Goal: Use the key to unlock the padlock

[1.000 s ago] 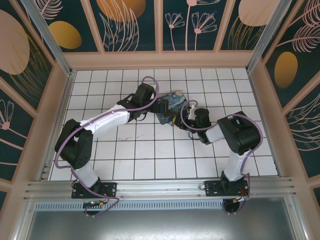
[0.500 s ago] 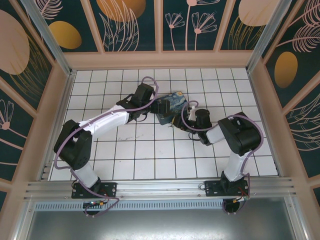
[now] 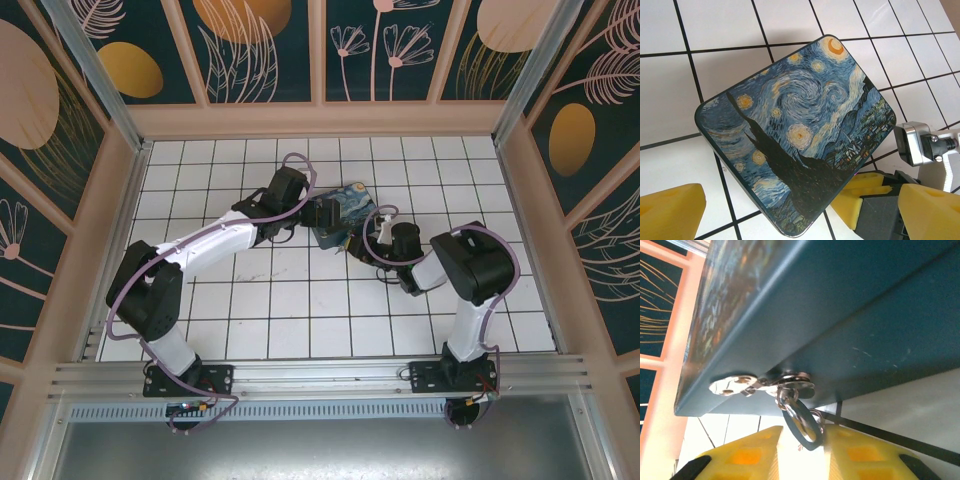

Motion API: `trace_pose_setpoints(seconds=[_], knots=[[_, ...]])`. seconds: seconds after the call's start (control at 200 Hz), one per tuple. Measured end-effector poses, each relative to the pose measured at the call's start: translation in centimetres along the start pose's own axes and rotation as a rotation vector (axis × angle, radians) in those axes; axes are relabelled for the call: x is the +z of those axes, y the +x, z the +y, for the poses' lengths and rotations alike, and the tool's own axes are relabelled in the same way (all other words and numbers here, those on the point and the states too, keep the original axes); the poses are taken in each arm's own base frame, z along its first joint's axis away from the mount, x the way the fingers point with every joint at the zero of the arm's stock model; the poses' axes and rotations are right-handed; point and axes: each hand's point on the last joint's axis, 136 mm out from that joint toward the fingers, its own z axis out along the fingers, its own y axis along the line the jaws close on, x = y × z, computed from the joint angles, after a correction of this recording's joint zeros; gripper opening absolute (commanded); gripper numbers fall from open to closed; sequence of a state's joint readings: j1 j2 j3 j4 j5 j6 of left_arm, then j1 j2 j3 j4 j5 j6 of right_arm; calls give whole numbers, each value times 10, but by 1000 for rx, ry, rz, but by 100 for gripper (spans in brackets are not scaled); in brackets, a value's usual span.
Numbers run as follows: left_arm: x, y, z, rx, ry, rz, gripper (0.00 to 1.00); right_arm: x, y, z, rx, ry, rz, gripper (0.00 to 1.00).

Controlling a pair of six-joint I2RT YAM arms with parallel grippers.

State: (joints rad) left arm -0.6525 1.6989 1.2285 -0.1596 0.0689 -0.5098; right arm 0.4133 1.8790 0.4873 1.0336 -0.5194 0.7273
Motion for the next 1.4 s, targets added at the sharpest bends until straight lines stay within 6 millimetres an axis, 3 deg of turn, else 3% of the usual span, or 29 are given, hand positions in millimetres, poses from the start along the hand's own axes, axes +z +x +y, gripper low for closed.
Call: trace_pose_setpoints(seconds=[0.315, 0.38, 0.56, 0.796, 1.096, 1.396], knots=[[0, 0, 0, 0, 1, 1, 98, 4, -4, 3, 13, -25, -31, 30], [0, 0, 0, 0, 1, 1, 99, 6, -4, 2, 14, -21, -36, 26], [0, 0, 0, 0, 1, 1, 98, 11, -5, 4, 20, -25, -45, 0], [-2, 6, 2, -1, 2, 9, 98, 12, -6, 5, 30, -26, -49, 0], [-13, 47, -7, -9, 140, 89, 93, 9, 2, 13, 61, -47, 10, 0], [-12, 103, -11, -99, 298, 187, 73, 11, 14, 23, 88, -86, 122, 0]])
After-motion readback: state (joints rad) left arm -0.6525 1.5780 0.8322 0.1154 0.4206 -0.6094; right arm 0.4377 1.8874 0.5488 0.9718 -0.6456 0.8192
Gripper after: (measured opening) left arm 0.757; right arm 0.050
